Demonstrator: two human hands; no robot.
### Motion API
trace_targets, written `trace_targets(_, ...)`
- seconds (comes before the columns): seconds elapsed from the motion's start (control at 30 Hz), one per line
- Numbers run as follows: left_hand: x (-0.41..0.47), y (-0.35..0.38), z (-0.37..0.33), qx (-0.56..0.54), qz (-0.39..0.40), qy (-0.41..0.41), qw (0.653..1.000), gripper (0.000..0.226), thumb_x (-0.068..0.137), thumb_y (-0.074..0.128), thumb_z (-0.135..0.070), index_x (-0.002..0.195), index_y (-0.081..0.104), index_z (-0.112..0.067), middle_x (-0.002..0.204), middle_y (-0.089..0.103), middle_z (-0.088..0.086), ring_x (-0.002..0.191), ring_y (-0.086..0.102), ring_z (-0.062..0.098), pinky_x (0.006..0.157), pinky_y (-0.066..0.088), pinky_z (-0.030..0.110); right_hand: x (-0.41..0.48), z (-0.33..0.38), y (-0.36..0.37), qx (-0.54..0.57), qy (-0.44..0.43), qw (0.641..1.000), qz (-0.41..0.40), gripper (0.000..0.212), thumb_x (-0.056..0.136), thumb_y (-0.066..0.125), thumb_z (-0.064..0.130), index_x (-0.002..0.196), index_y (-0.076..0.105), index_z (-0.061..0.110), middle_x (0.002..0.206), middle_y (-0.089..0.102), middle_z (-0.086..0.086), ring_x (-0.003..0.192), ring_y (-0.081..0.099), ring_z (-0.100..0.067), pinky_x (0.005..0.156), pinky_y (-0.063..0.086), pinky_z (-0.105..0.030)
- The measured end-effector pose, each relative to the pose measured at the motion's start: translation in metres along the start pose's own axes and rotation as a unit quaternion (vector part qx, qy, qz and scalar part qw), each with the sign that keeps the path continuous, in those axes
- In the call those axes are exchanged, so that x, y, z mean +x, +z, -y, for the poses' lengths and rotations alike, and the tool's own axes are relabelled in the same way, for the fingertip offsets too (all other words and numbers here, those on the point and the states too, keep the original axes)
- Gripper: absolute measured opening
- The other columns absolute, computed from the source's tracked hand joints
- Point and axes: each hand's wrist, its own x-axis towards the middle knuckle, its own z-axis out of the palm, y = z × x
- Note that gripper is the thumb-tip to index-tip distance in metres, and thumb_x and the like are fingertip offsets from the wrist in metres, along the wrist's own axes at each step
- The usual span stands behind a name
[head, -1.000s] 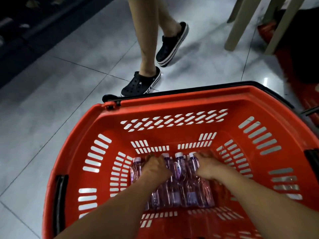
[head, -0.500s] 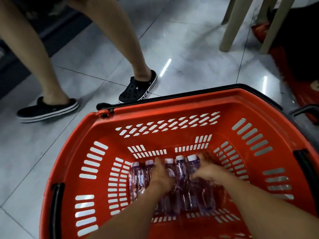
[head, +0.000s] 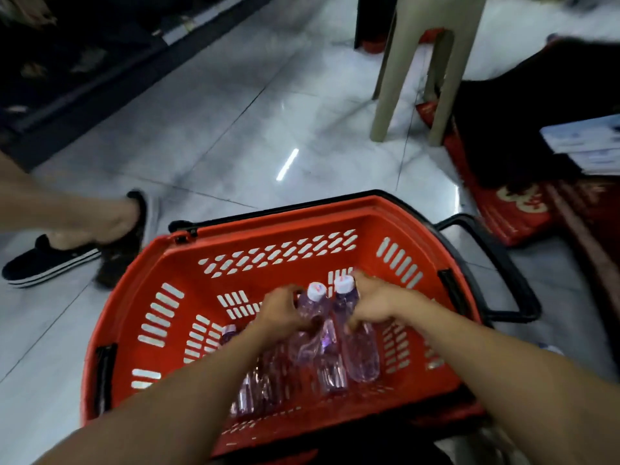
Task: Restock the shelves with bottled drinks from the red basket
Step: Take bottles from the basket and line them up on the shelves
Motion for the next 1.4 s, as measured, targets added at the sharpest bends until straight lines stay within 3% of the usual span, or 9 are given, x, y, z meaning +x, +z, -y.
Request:
trace_targets(0.1, -0.017, -0.008, -0.032, -0.052, 0.019, 0.062, 0.997, 0.033, 0.066, 0.088, -0.013, 0.091, 0.068, -0.004, 0.083, 0.074, 0.011, 0.08, 0.072, 0.026, 0.08, 0.058, 0.049, -0.047, -0.005, -0.026, 0.091, -0.051, 0.992, -0.075, 0.083, 0.046, 0.091, 0.023, 0.116, 0.047, 0.025, 0.108, 0.065, 0.0, 0.099, 0.065, -0.025, 0.08, 0.057, -0.038)
trace_targets(0.23, -0.047, -0.015, -0.097, -0.103, 0.059, 0.166, 0.979, 0.031, 0.069, 0.086, -0.006, 0.096, 0.072, -0.006, 0.091, 0.077, 0.009, 0.086, 0.073, 0.022, 0.083, 0.058, 0.039, -0.132, -0.001, -0.057, 0.216, -0.124, 0.945, -0.211, 0.068, 0.056, 0.087, 0.009, 0.112, 0.052, 0.028, 0.099, 0.068, 0.008, 0.094, 0.066, -0.012, 0.074, 0.053, -0.028)
trace_targets(0.4, -0.103, -0.014, -0.191, -0.136, 0.15, 0.268, 0.942, 0.036, 0.074, 0.077, 0.009, 0.108, 0.07, -0.001, 0.102, 0.075, 0.012, 0.092, 0.072, 0.022, 0.08, 0.056, 0.028, -0.242, -0.014, -0.08, 0.284, -0.18, 0.873, -0.353, 0.065, 0.063, 0.09, 0.022, 0.115, 0.056, 0.04, 0.103, 0.07, 0.013, 0.091, 0.066, 0.005, 0.076, 0.05, -0.015)
trace_targets(0.57, -0.164, 0.031, -0.275, -0.218, 0.216, 0.327, 0.894, 0.031, 0.075, 0.069, 0.011, 0.102, 0.071, -0.004, 0.098, 0.074, 0.015, 0.085, 0.071, 0.027, 0.076, 0.058, 0.036, -0.349, -0.047, -0.099, 0.373, -0.194, 0.775, -0.471, 0.054, 0.071, 0.083, 0.006, 0.119, 0.059, 0.011, 0.104, 0.073, -0.004, 0.09, 0.07, -0.011, 0.078, 0.054, -0.024)
trace_targets(0.7, -0.196, 0.097, -0.338, -0.304, 0.288, 0.362, 0.833, 0.033, 0.07, 0.066, 0.006, 0.103, 0.068, -0.001, 0.095, 0.069, 0.017, 0.084, 0.067, 0.028, 0.077, 0.057, 0.037, -0.423, -0.085, -0.106, 0.372, -0.198, 0.718, -0.555, 0.039, 0.078, 0.077, 0.007, 0.112, 0.063, 0.022, 0.099, 0.074, 0.004, 0.086, 0.07, -0.003, 0.072, 0.053, -0.017)
trace_targets(0.83, -0.223, 0.165, -0.399, -0.345, 0.295, 0.383, 0.804, 0.032, 0.068, 0.068, 0.006, 0.099, 0.068, -0.002, 0.091, 0.069, 0.013, 0.083, 0.066, 0.024, 0.087, 0.054, 0.038, -0.474, -0.125, -0.111, 0.326, -0.179, 0.663, -0.65, 0.042, 0.083, 0.074, 0.014, 0.119, 0.061, 0.027, 0.102, 0.071, 0.011, 0.084, 0.068, 0.006, 0.062, 0.051, -0.009)
trace_targets(1.13, -0.212, 0.285, -0.478, -0.407, 0.311, 0.404, 0.758, 0.03, 0.067, 0.071, 0.002, 0.097, 0.068, -0.003, 0.092, 0.07, 0.014, 0.087, 0.066, 0.026, 0.084, 0.054, 0.038, -0.49, -0.2, -0.136, 0.259, -0.155, 0.559, -0.772, 0.056, 0.087, 0.07, 0.007, 0.137, 0.049, 0.016, 0.117, 0.061, 0.021, 0.104, 0.059, 0.014, 0.082, 0.046, -0.005)
trace_targets(1.27, -0.209, 0.324, -0.505, -0.399, 0.315, 0.404, 0.761, 0.024, 0.067, 0.073, 0.005, 0.087, 0.068, -0.007, 0.08, 0.07, 0.006, 0.079, 0.065, 0.021, 0.077, 0.053, 0.034, -0.48, -0.236, -0.146, 0.243, -0.101, 0.504, -0.822, 0.065, 0.086, 0.071, 0.013, 0.144, 0.042, 0.015, 0.14, 0.055, 0.003, 0.125, 0.054, -0.003, 0.102, 0.048, -0.025)
trace_targets(1.4, -0.205, 0.358, -0.52, -0.389, 0.344, 0.403, 0.754, 0.038, 0.067, 0.073, 0.003, 0.103, 0.063, 0.009, 0.093, 0.066, 0.017, 0.085, 0.062, 0.025, 0.078, 0.052, 0.036, -0.477, -0.267, -0.153, 0.238, -0.058, 0.469, -0.848, 0.066, 0.087, 0.07, 0.013, 0.145, 0.04, 0.016, 0.142, 0.053, 0.0, 0.129, 0.052, -0.008, 0.104, 0.047, -0.028)
